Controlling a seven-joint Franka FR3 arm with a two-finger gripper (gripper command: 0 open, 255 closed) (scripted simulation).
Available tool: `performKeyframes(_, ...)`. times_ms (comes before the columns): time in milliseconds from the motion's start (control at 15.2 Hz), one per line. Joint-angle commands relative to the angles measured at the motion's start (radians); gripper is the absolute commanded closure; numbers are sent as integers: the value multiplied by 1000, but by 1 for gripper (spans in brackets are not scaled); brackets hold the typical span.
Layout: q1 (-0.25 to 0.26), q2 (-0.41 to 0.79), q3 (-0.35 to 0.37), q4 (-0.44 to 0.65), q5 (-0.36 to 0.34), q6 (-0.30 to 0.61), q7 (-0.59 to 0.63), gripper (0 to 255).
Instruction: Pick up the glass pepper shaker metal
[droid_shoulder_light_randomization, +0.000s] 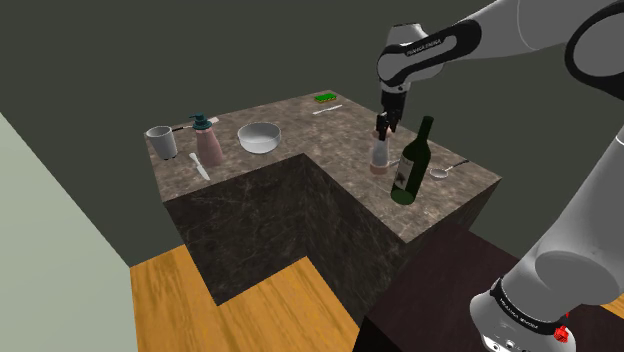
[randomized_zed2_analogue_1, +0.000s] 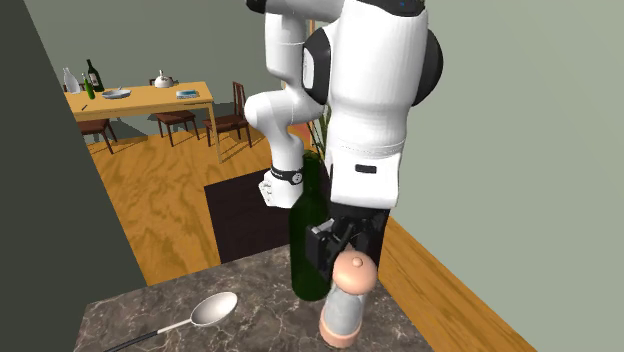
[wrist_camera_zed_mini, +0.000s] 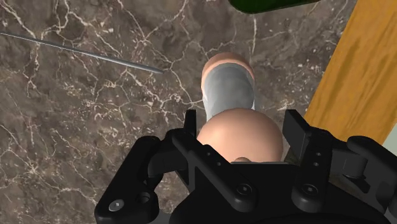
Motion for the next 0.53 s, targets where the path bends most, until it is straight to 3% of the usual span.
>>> performKeyframes(0,0,-10,0,15,-2,-25,0,255)
performKeyframes(462,1,-30,0,61,-6,-90,1,255)
